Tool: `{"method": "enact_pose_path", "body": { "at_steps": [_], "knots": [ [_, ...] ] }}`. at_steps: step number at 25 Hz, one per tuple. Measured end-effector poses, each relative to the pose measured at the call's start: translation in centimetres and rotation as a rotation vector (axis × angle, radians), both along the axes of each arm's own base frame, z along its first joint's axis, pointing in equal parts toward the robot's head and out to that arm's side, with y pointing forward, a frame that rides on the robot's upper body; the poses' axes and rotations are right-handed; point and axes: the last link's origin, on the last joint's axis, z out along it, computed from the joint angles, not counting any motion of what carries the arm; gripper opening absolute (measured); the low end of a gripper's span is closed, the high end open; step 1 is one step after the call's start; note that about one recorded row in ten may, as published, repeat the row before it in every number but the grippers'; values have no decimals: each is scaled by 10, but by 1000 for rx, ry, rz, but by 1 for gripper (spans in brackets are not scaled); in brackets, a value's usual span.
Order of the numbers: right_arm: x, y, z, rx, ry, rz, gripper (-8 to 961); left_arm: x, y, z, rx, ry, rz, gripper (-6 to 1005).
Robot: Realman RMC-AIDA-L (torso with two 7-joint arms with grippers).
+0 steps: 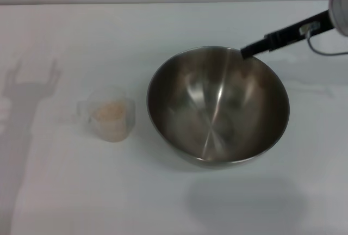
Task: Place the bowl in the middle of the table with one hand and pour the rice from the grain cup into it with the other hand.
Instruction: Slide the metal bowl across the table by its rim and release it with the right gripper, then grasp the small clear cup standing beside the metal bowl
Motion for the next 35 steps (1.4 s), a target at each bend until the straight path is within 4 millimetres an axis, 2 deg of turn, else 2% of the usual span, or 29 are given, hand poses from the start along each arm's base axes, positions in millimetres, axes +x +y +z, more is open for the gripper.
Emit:
{"method": "enact_pose_path", "body": {
  "at_steps": [1, 6, 12, 13, 14, 17, 20, 23, 29, 35],
  "knots": [
    [-2, 0, 4, 18, 9, 19, 545, 0, -1, 0, 0, -1, 2, 725],
    [-10, 0, 27, 149, 83, 125, 545, -1, -1, -1, -1, -2, 4, 723],
    [-12, -9, 53, 391, 345, 364, 544, -1, -2, -4, -16, 6, 10, 722],
    [-8, -17, 60, 482, 428, 474, 544, -2, -2, -4, -17, 6, 11, 721],
    [-8, -17, 60, 482, 428, 474, 544, -2, -2, -4, -18, 7, 12, 721],
    [1, -29, 74, 667, 535, 629, 544, -2, -2, -5, -28, 12, 15, 720],
    [15, -39, 80, 808, 580, 705, 545, -1, -2, -8, -42, 16, 13, 719],
    [31, -48, 80, 942, 551, 786, 544, -2, -1, -12, -69, 23, 22, 719],
    [67, -65, 63, 1232, 283, 934, 544, -7, 2, -28, -134, 60, 97, 717],
    [100, -63, 47, 1470, -6, 818, 544, -10, -7, -48, -152, 126, 203, 715]
  ]
}}
